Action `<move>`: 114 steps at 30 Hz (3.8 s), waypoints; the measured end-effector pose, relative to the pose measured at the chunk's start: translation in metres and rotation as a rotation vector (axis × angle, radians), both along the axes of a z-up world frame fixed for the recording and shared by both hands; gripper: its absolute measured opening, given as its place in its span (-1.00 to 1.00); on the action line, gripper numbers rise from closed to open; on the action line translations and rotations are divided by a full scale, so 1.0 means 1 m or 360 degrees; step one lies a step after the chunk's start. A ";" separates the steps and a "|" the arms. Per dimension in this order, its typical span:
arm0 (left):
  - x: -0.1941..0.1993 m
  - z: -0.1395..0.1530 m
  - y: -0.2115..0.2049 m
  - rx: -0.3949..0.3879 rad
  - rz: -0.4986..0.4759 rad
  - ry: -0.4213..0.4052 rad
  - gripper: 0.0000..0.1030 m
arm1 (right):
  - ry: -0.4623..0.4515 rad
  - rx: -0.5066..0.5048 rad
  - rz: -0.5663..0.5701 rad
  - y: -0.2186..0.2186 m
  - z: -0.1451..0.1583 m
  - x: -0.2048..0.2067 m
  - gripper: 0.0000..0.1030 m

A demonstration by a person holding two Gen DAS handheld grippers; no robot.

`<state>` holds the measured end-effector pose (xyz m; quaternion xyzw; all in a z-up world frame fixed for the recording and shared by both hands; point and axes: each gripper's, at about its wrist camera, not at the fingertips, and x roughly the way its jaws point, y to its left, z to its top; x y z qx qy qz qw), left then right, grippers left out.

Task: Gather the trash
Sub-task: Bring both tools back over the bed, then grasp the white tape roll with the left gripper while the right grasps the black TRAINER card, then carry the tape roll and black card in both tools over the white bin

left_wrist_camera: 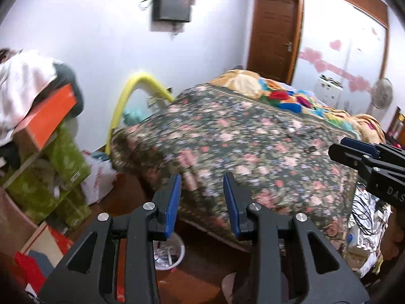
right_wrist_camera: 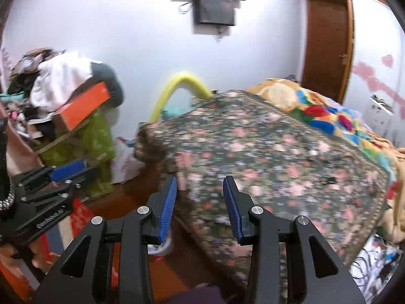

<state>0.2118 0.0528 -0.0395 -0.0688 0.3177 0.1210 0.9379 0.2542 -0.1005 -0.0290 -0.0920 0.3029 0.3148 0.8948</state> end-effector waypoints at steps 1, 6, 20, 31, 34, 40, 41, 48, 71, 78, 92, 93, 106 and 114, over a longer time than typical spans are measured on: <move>0.006 0.002 -0.010 0.0007 -0.0023 -0.0004 -0.35 | 0.0000 -0.0005 -0.0026 -0.011 0.002 0.005 -0.32; 0.042 0.012 -0.061 0.0013 -0.0162 -0.0048 -0.35 | -0.0064 -0.0055 -0.0183 -0.061 0.013 0.022 -0.32; 0.159 0.020 -0.161 -0.0043 -0.0441 -0.0136 -0.34 | -0.0118 -0.0075 -0.0589 -0.183 0.022 0.088 -0.32; 0.264 -0.024 -0.183 -0.0147 -0.0491 -0.0051 0.44 | 0.0045 -0.0006 -0.0776 -0.226 -0.023 0.173 0.58; 0.289 -0.044 -0.179 -0.0188 -0.0475 -0.0031 0.63 | 0.0164 -0.0006 -0.0805 -0.228 -0.047 0.207 0.58; 0.336 -0.094 -0.170 -0.0148 -0.0433 0.0066 0.63 | 0.0379 -0.0051 -0.0844 -0.222 -0.104 0.277 0.58; 0.340 -0.100 -0.169 -0.0147 -0.0428 0.0076 0.63 | 0.0413 -0.0051 -0.0848 -0.221 -0.112 0.286 0.58; 0.373 -0.152 -0.159 -0.0093 -0.0382 0.0177 0.63 | 0.0649 0.0054 -0.0954 -0.214 -0.174 0.353 0.58; 0.431 -0.185 -0.191 -0.0070 -0.0561 0.0316 0.63 | 0.0475 -0.0096 -0.0744 -0.228 -0.205 0.353 -0.56; 0.499 -0.201 -0.217 -0.0104 -0.0537 0.0343 0.63 | 0.0420 0.0011 -0.0785 -0.260 -0.186 0.337 -0.56; 0.557 -0.230 -0.211 -0.0458 -0.0275 0.0359 0.12 | 0.0447 0.0033 -0.0814 -0.253 -0.205 0.349 -0.56; 0.559 -0.230 -0.212 -0.0448 -0.0271 0.0359 0.12 | 0.0449 0.0035 -0.0816 -0.254 -0.205 0.348 -0.56; 0.485 -0.190 -0.236 -0.0133 -0.0482 0.0389 -0.23 | 0.0429 0.0024 -0.0835 -0.258 -0.177 0.319 -0.56; 0.404 -0.129 -0.226 -0.0097 -0.0564 0.0351 -0.23 | 0.0373 0.0068 -0.0808 -0.243 -0.127 0.277 -0.56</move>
